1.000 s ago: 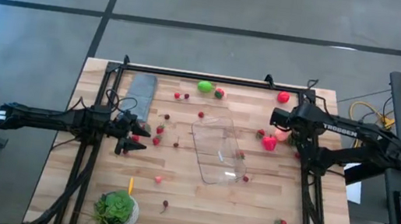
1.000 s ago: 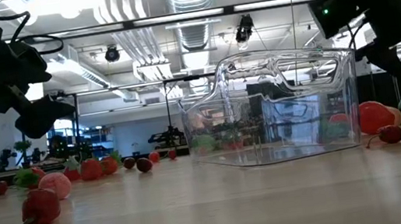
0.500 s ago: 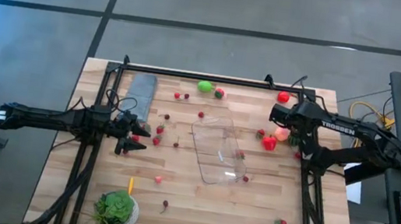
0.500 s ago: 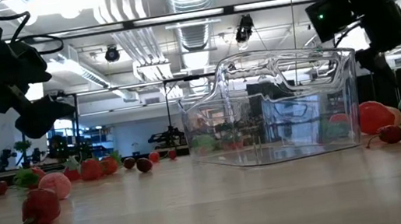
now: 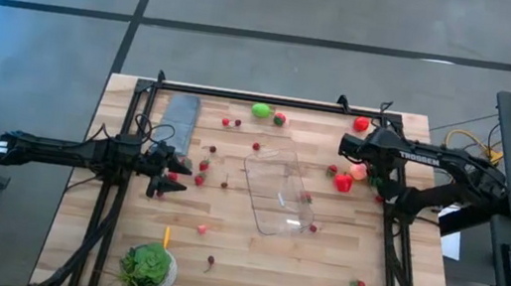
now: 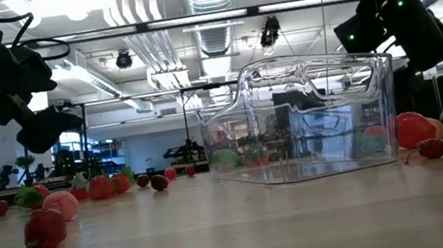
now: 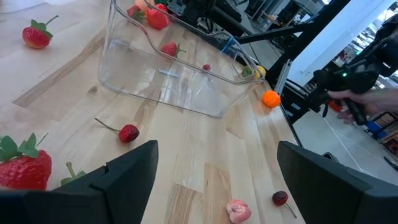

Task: Pick and placing Produce into tupperware
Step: Put the green watermelon into the transparent bin

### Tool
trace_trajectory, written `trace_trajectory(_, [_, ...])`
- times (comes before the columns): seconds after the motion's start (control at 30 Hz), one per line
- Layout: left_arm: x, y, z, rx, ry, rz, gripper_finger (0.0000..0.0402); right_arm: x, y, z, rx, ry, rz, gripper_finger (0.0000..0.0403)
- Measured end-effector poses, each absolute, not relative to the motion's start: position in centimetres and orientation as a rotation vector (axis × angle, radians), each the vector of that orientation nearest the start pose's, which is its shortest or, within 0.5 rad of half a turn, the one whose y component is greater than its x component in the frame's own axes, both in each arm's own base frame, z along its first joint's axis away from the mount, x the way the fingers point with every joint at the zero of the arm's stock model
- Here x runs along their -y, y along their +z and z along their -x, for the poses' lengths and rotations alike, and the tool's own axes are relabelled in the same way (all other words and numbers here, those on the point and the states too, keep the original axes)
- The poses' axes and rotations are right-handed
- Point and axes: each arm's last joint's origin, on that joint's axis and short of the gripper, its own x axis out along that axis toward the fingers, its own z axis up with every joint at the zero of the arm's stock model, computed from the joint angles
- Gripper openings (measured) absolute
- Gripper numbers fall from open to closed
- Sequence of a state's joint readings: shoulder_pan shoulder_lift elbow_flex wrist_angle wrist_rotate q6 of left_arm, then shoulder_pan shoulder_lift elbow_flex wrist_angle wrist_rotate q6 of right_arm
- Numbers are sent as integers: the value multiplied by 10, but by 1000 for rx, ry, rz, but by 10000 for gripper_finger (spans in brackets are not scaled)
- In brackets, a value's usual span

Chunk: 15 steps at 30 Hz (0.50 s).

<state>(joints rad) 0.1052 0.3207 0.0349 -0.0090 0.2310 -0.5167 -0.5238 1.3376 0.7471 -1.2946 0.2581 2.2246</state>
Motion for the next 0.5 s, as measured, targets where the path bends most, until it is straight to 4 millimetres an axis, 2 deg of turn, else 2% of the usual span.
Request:
trace_trajectory(0.13, [-5, 147, -114, -324, -43, 562, 314, 97, 174, -145, 523, 2833, 1843, 349])
trace_trajectory(0.5, [-5, 145, -114, -344, -37, 565, 314, 105, 155, -147, 618, 2838, 1676, 346])
